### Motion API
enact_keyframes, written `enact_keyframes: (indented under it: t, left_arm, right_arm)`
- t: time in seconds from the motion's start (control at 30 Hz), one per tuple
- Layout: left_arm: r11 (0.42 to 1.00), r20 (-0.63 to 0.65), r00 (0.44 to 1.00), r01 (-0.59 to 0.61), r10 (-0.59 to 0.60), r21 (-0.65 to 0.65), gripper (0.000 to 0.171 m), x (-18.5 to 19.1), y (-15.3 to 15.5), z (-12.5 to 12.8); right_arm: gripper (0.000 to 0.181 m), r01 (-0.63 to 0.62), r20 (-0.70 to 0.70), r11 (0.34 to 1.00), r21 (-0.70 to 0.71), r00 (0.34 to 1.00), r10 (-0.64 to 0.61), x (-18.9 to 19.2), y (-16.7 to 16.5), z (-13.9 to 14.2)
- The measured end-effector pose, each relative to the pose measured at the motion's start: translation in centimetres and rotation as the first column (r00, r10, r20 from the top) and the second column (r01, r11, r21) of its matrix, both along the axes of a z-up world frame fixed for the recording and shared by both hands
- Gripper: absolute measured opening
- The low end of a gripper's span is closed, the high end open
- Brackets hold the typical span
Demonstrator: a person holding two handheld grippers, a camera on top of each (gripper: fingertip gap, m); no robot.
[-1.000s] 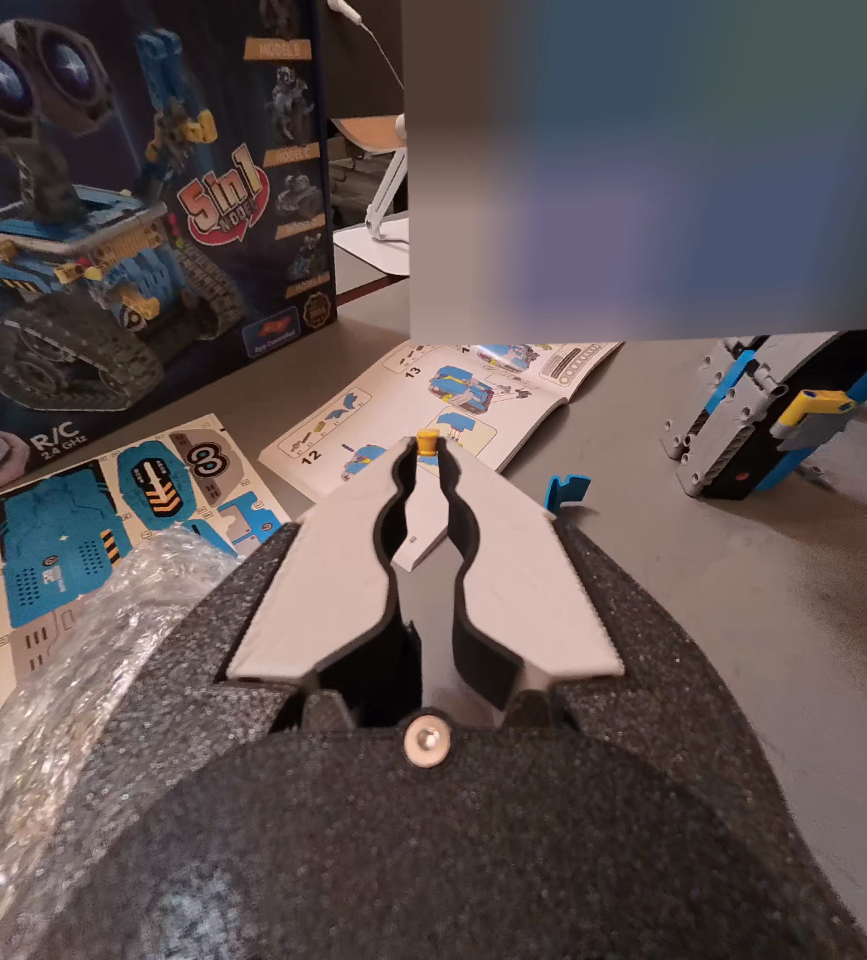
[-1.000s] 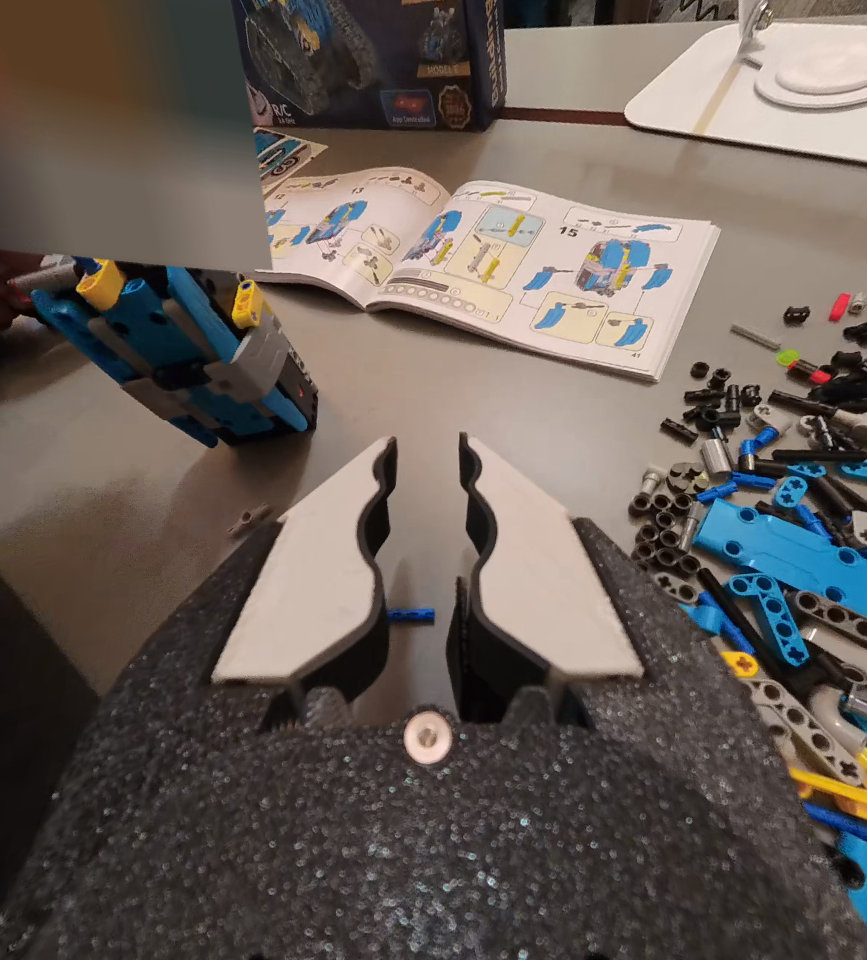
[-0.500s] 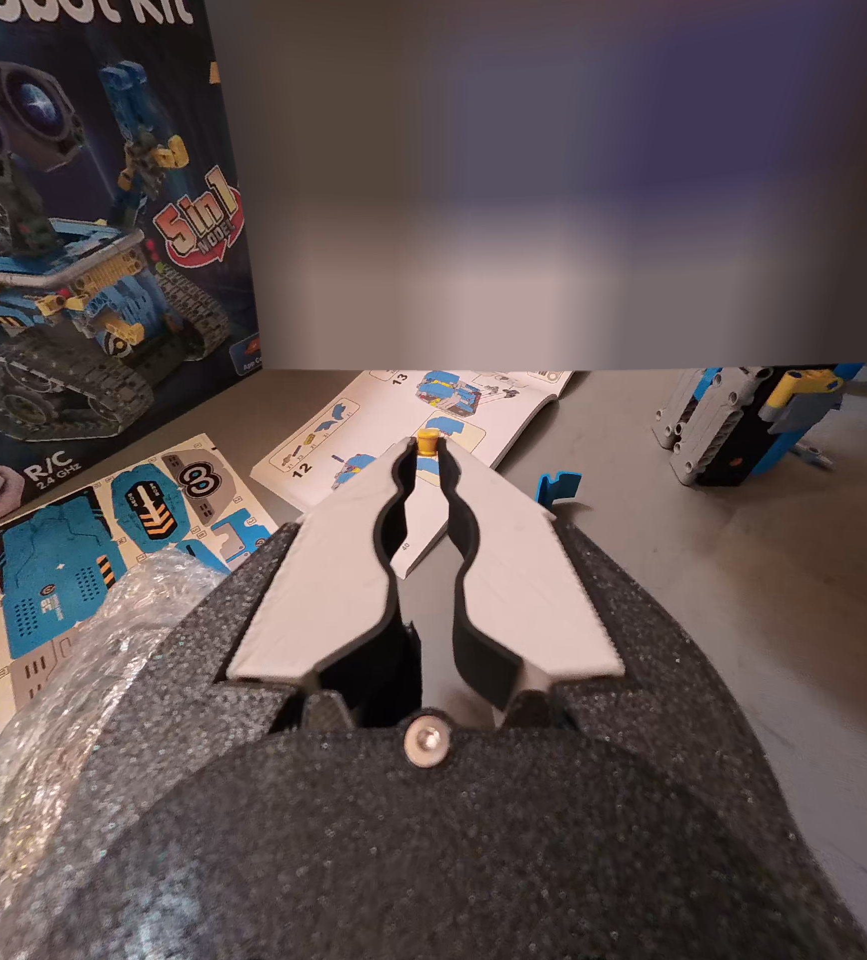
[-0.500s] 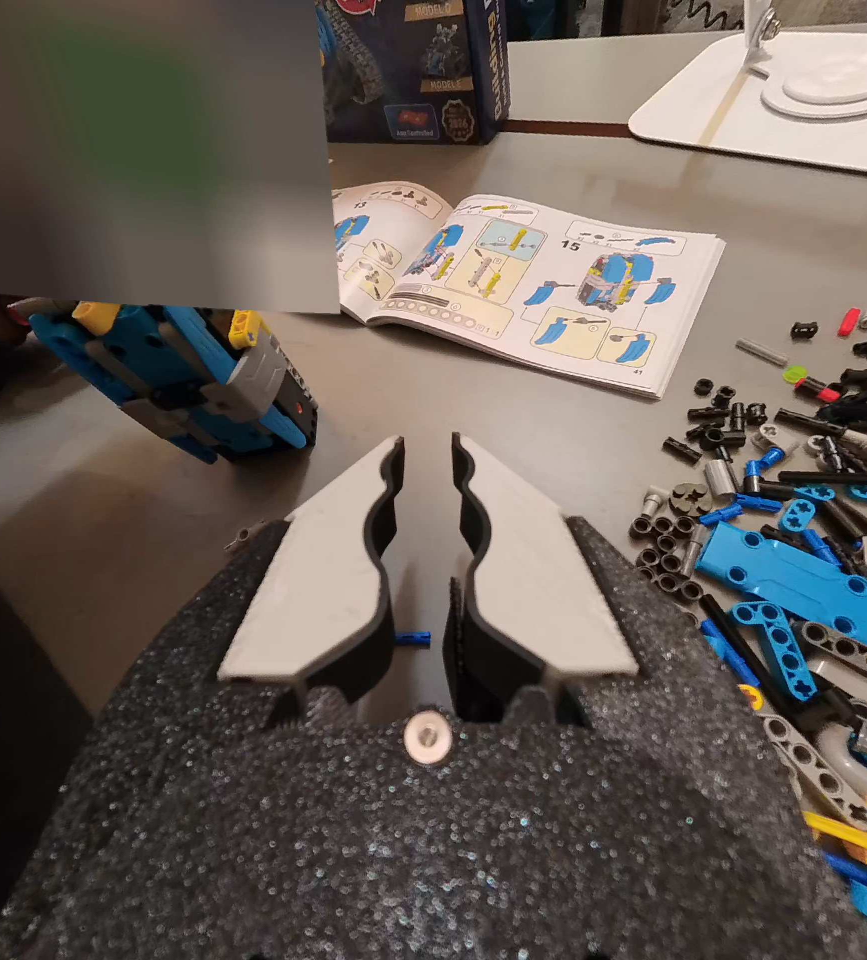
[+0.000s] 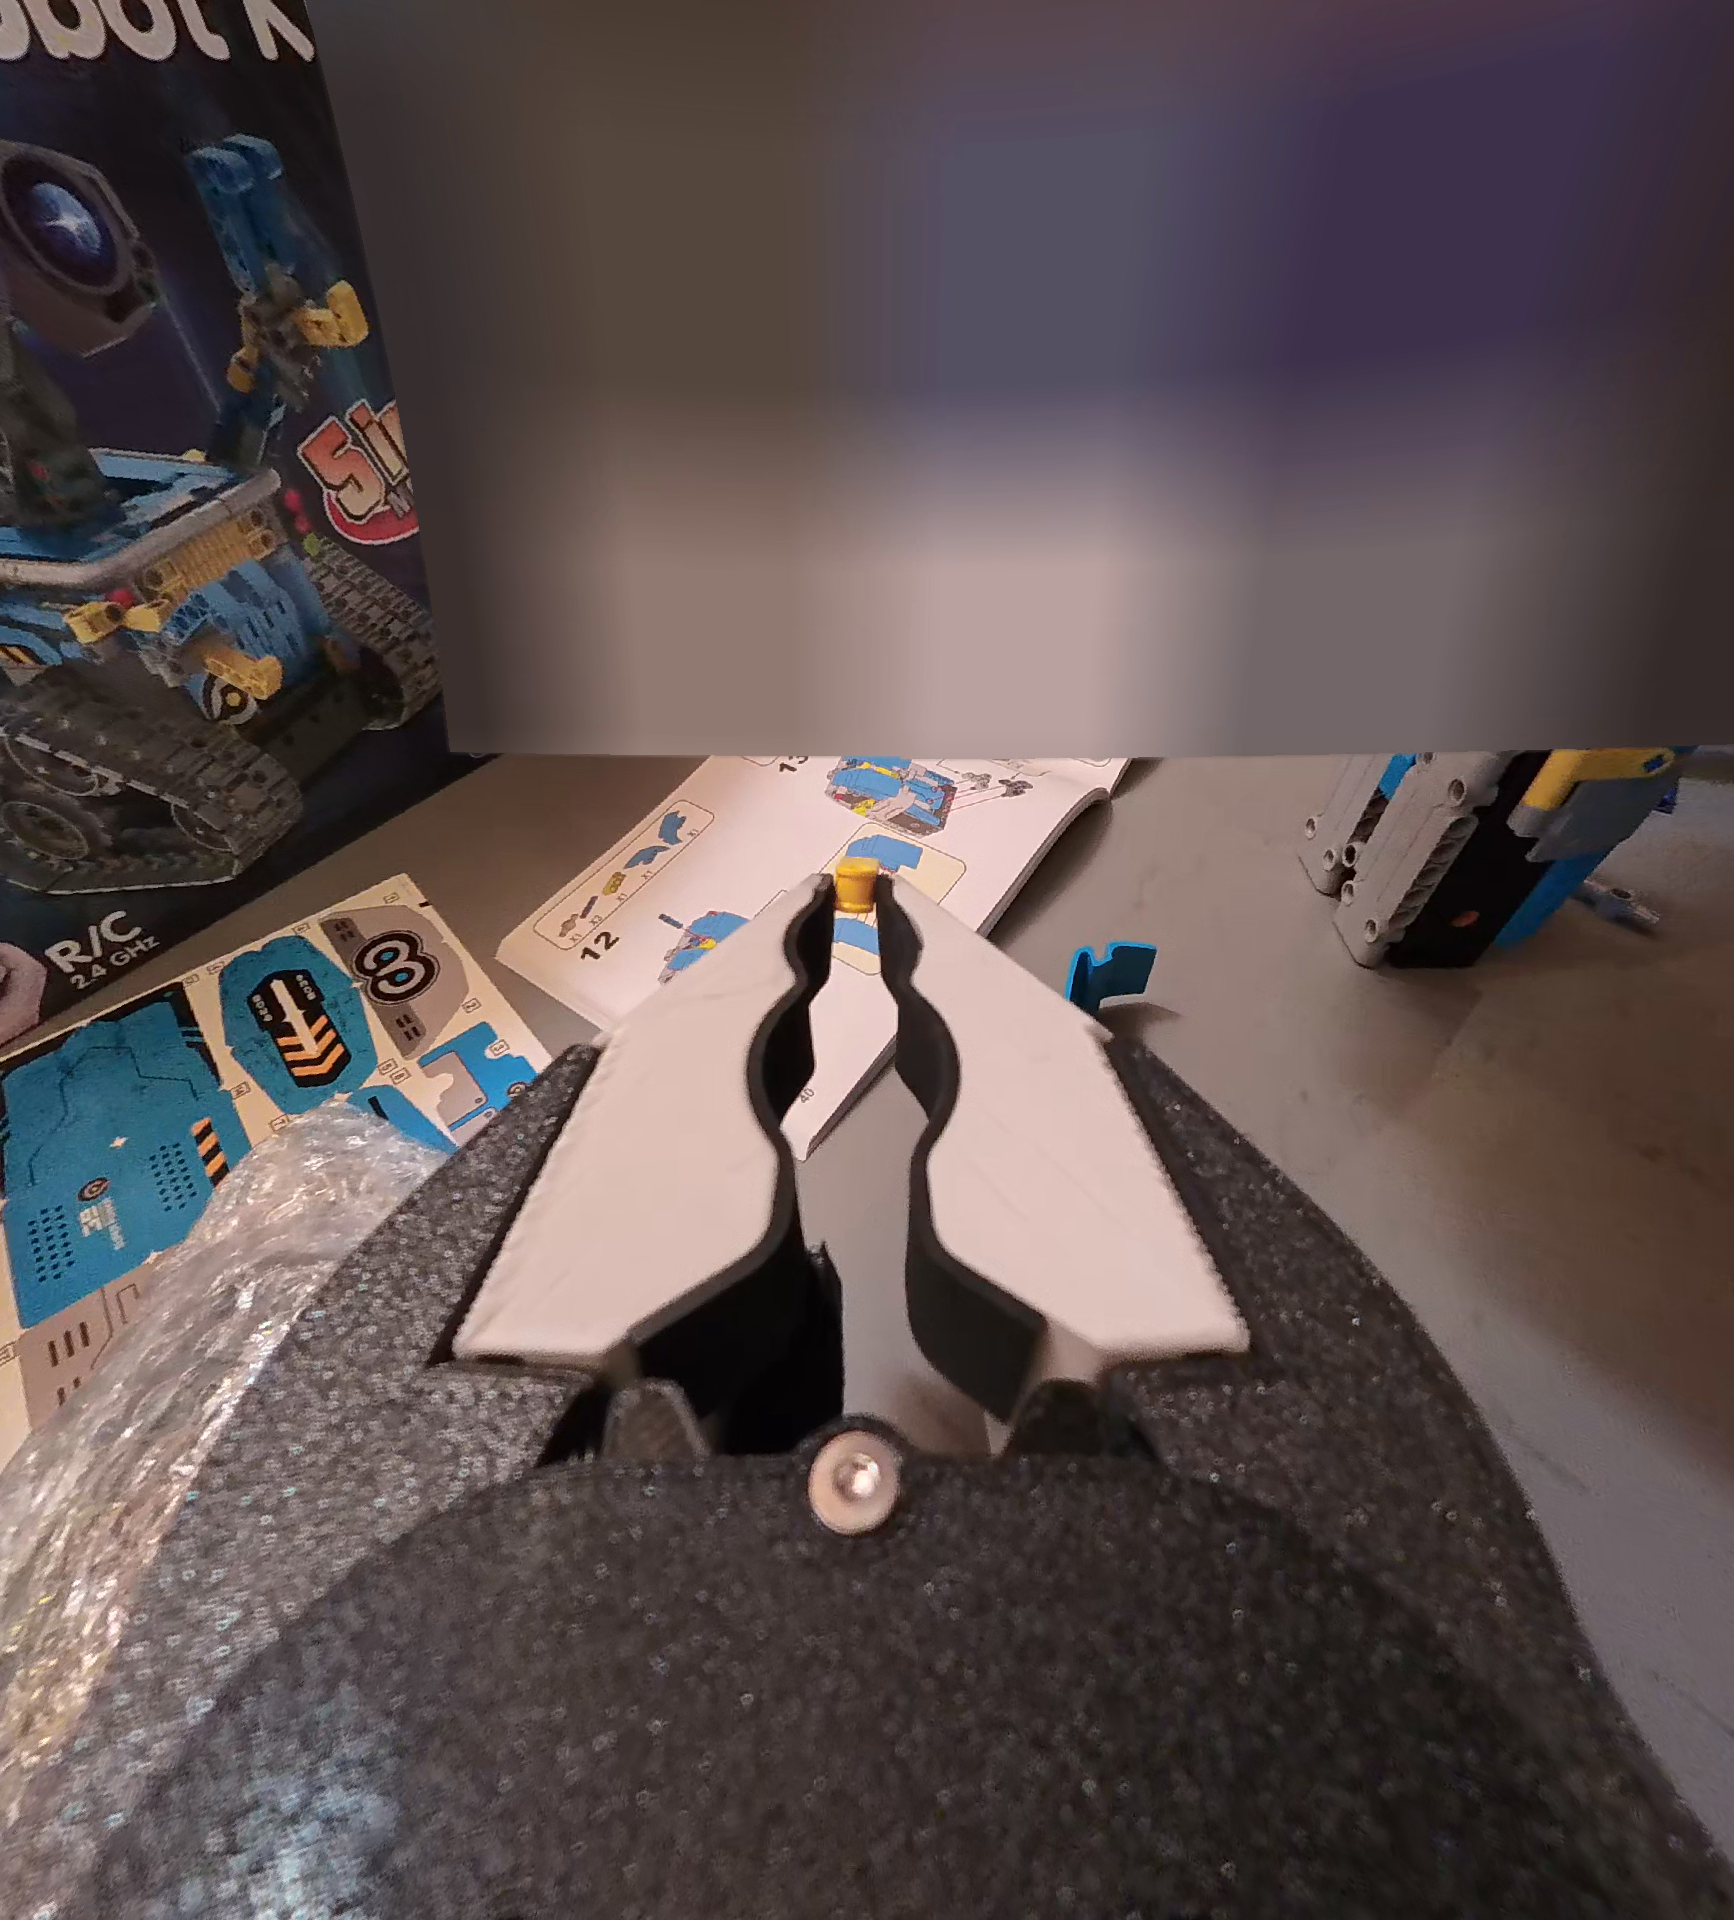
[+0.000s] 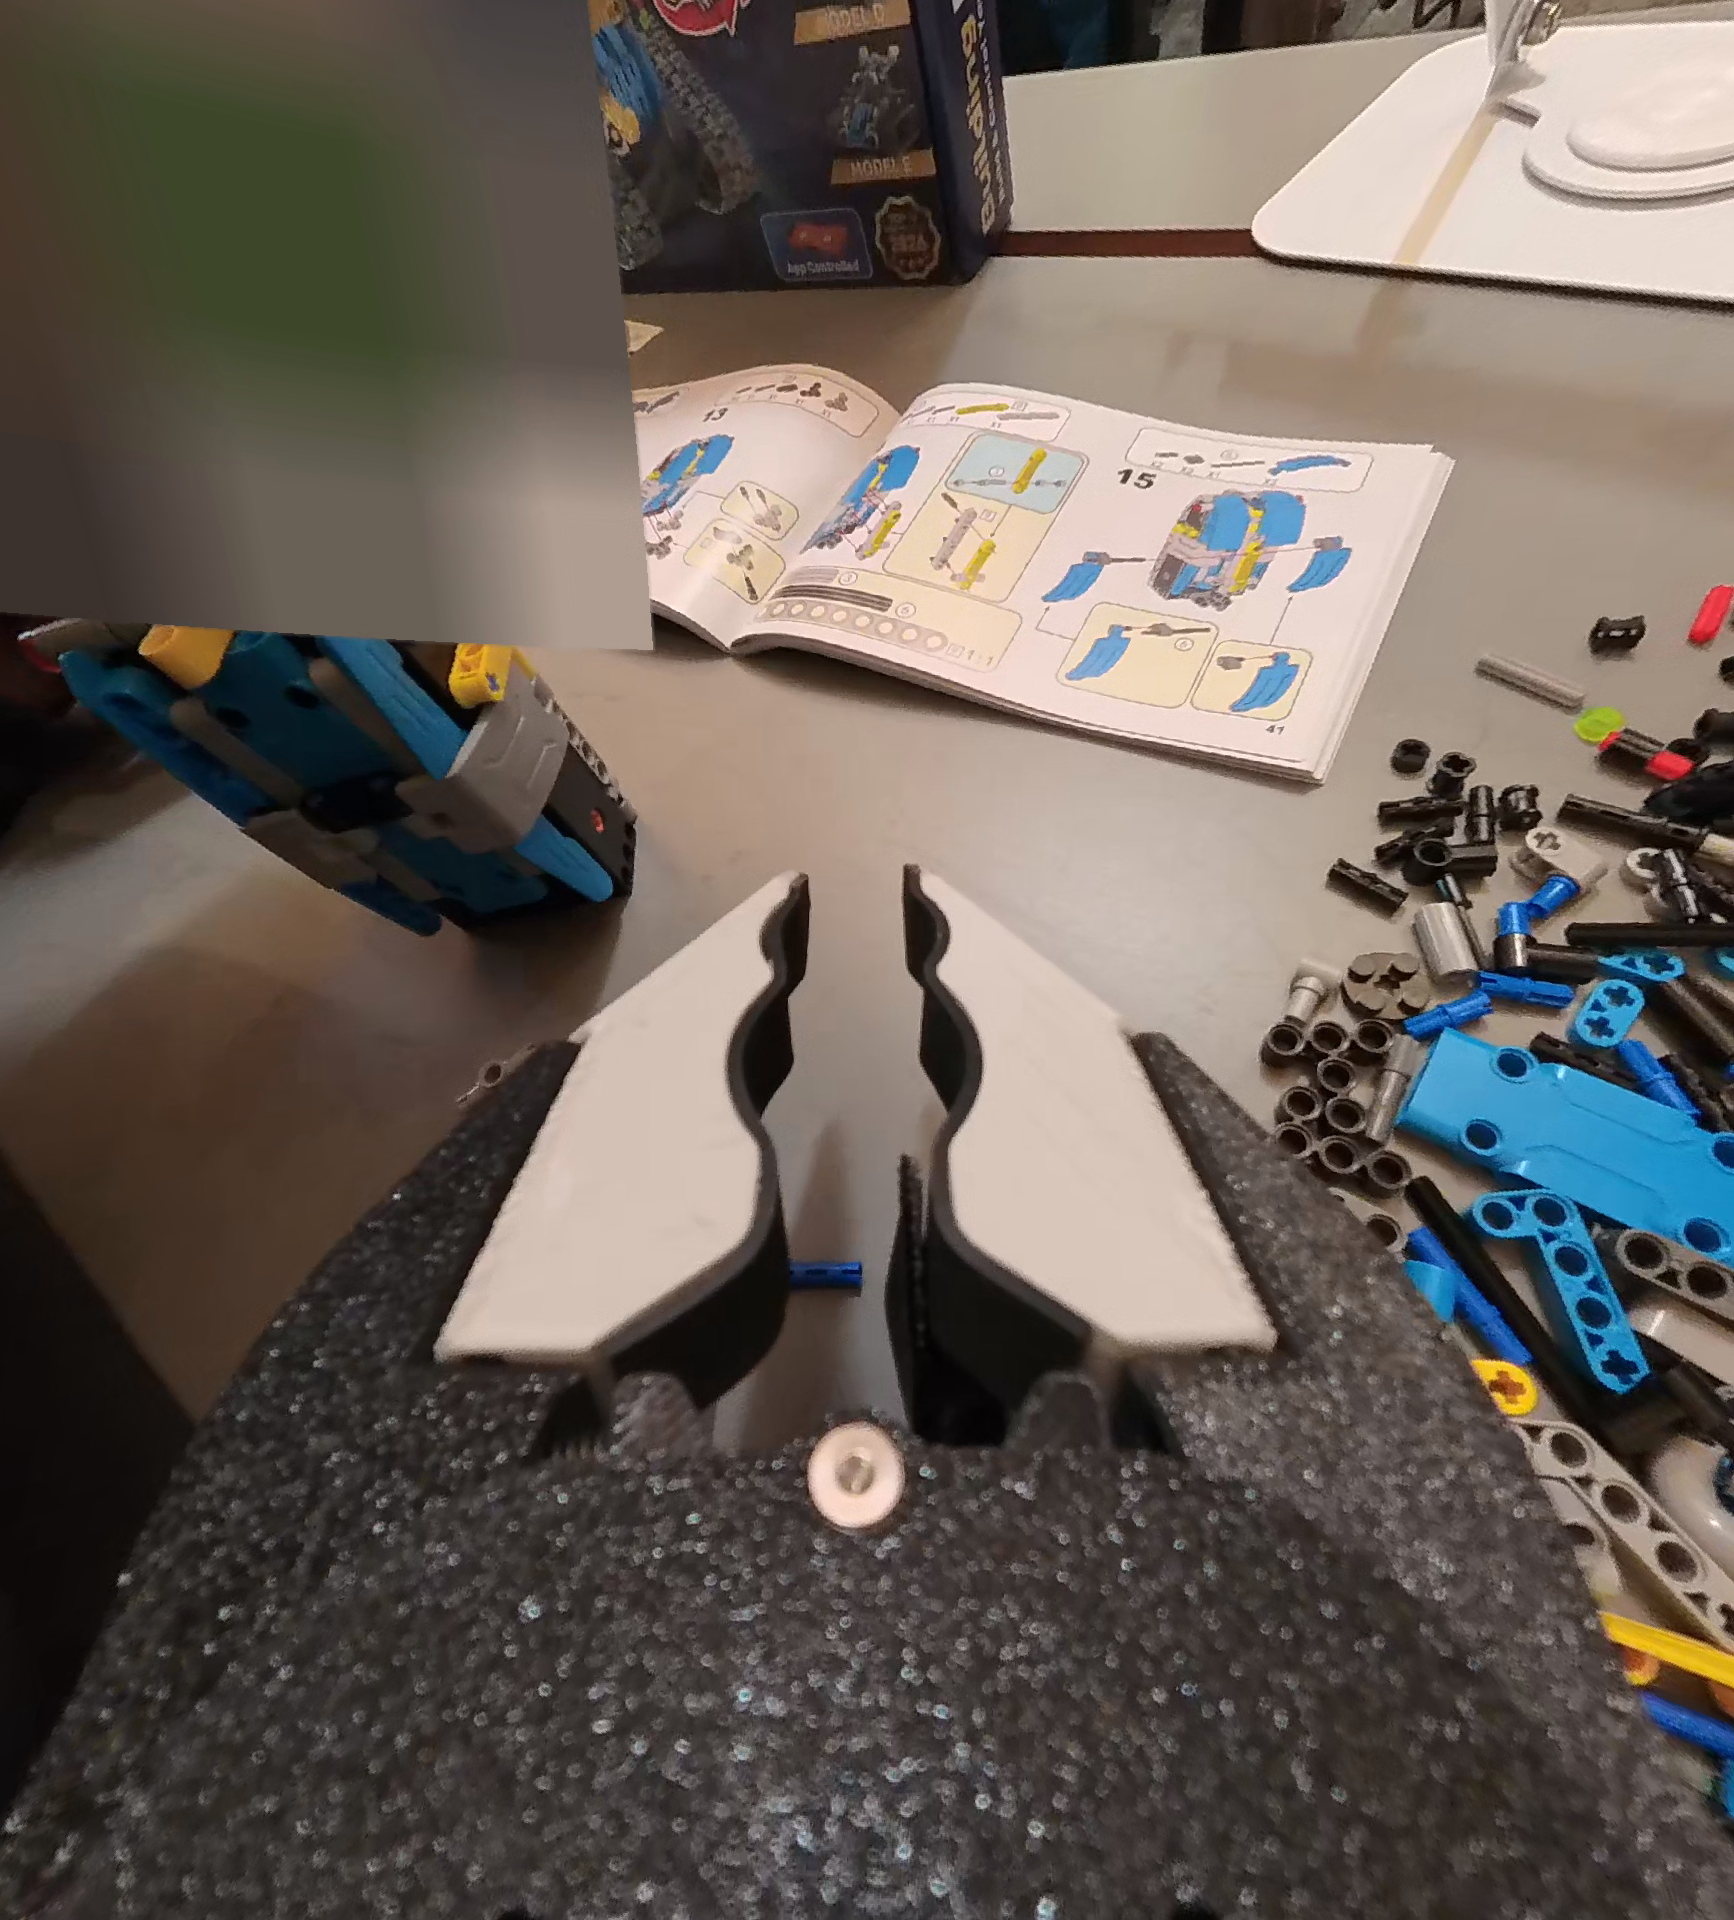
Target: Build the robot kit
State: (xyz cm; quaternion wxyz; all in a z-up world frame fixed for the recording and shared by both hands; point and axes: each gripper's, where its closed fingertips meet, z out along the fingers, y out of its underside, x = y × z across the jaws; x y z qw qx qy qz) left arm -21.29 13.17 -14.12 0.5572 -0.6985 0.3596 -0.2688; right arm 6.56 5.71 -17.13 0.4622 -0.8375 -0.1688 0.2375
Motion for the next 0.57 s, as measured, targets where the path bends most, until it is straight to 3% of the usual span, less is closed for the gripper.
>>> enact_keyframes:
  t: [0.57]
  left_arm:
    - [1.0, -0.01, 1.0, 0.016, -0.016, 0.014, 0.007, 0.24, -0.25, 0.0]
  right_arm:
    - [0.016, 0.001, -0.004, 1.0, -0.014, 1.0, -0.001, 0.05, 0.02, -0.23]
